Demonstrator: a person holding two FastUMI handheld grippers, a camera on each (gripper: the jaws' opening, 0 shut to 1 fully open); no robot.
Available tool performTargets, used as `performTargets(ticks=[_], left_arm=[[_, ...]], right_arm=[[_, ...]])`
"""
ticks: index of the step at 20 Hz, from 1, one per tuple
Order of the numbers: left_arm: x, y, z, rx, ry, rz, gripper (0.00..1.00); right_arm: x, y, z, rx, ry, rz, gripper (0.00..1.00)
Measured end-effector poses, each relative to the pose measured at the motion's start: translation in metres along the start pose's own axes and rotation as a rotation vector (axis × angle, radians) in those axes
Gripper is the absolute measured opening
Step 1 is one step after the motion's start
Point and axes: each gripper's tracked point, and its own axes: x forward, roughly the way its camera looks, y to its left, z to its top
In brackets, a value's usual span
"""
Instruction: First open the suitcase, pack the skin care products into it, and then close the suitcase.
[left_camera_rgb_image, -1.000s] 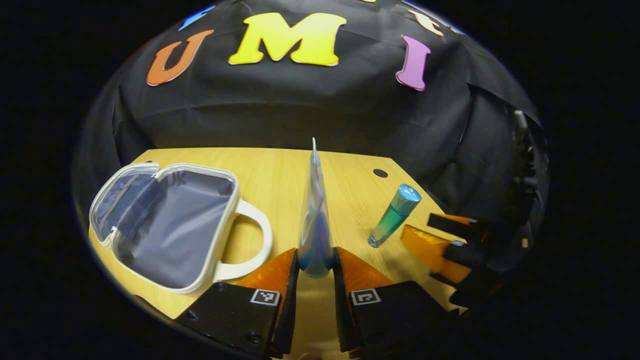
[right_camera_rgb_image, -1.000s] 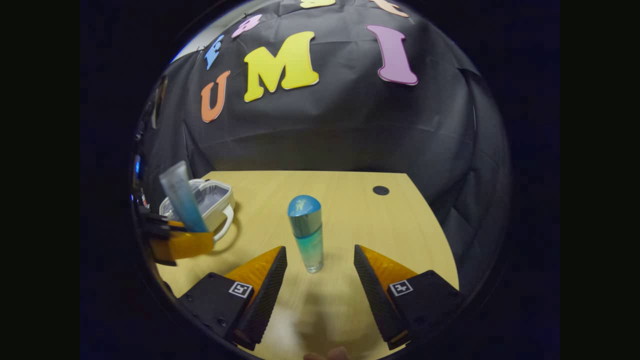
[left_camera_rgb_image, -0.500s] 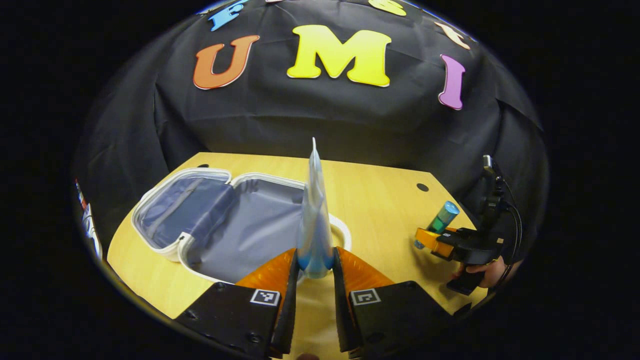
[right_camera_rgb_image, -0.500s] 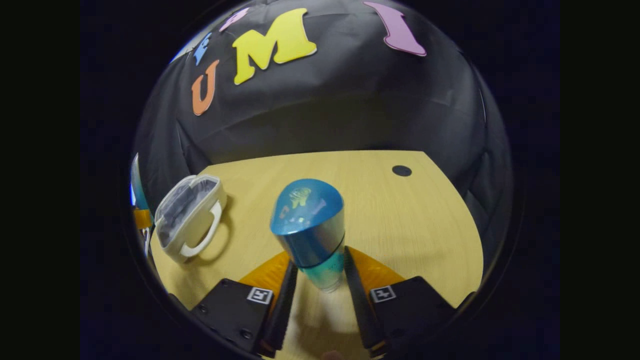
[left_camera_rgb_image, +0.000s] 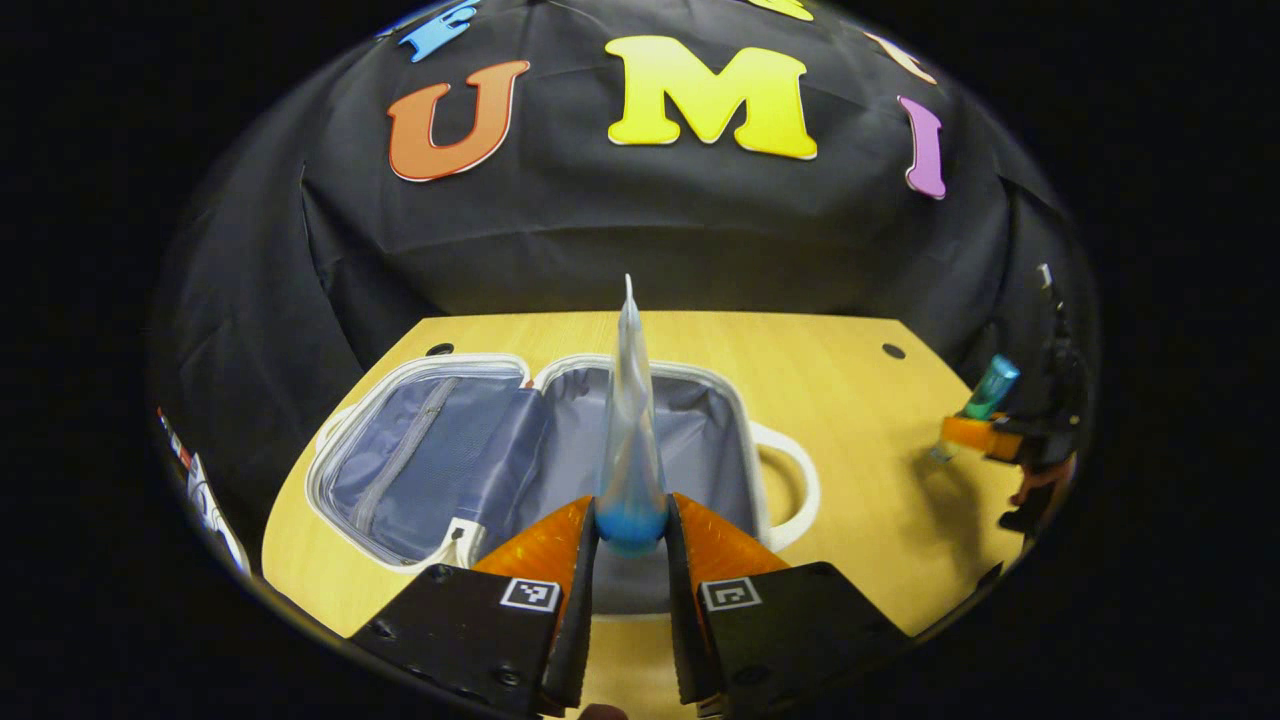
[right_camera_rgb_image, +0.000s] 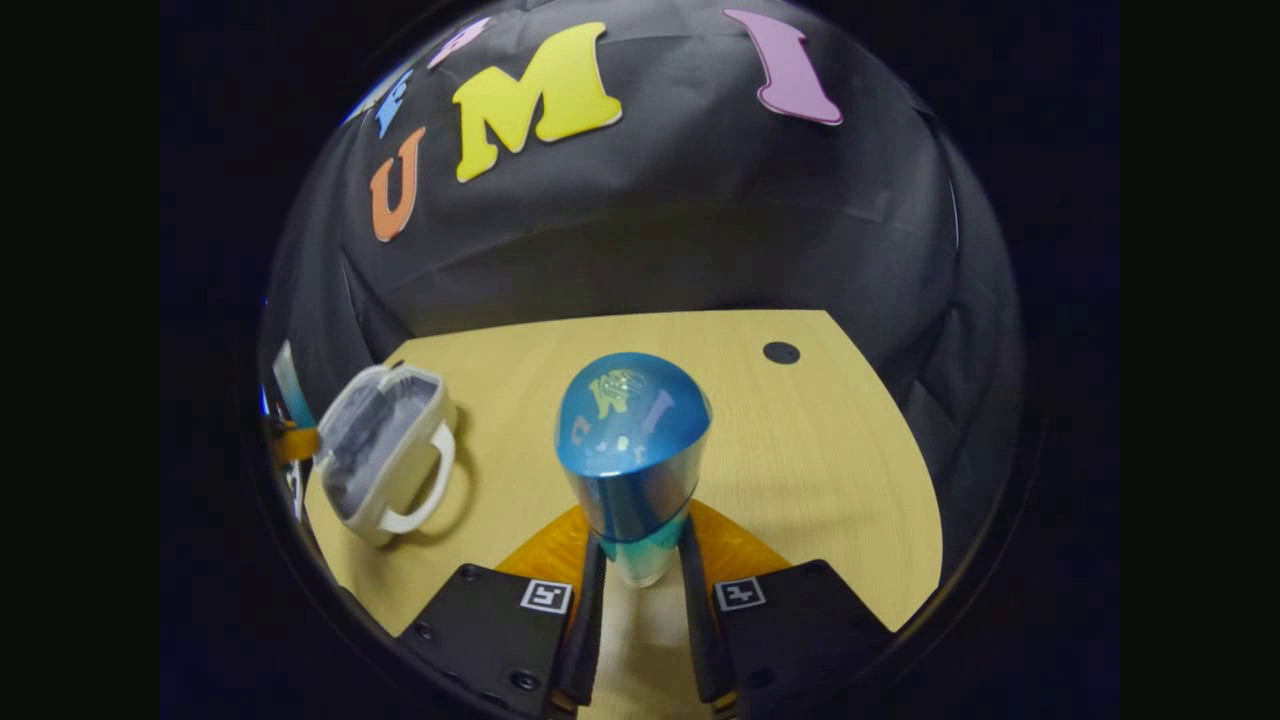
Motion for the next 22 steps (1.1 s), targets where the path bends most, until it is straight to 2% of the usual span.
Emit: performTargets(ticks=[2,5,8,11,12,13,14,17,22], left_arm=[[0.020,0.023,-0.017,0.009,0.058,0.034,0.37],[0.035,0.060,-0.045,0.042,0.194,0.164,0.37],[0.048,0.069,-0.066,0.063,0.310,0.224,0.37],[0.055,0.067,-0.078,0.088,0.393,0.273,0.37],[0.056,0.067,-0.090,0.057,0.449,0.303,0.37],[0.058,0.068,-0.086,0.060,0.444,0.328,0.37],[0.060,0.070,-0.086,0.067,0.461,0.356,0.37],[0.060,0.071,-0.086,0.144,0.525,0.439,0.38],[0.065,0.070,-0.085,0.231,0.593,0.471,0.41]], right_arm=[[-0.032,0.014,0.004,0.011,0.003,0.034,0.35],[-0.071,0.028,0.002,0.010,0.006,0.078,0.35],[-0.095,0.040,-0.007,0.058,0.036,0.128,0.35],[-0.106,0.050,-0.010,0.020,0.055,0.179,0.35],[-0.109,0.052,-0.010,-0.005,0.059,0.197,0.35],[-0.112,0.053,-0.009,-0.025,0.058,0.204,0.33],[-0.114,0.053,-0.008,-0.040,0.057,0.209,0.35],[-0.119,0.056,-0.005,-0.025,0.060,0.237,0.35],[-0.131,0.054,-0.005,-0.002,0.055,0.239,0.35]])
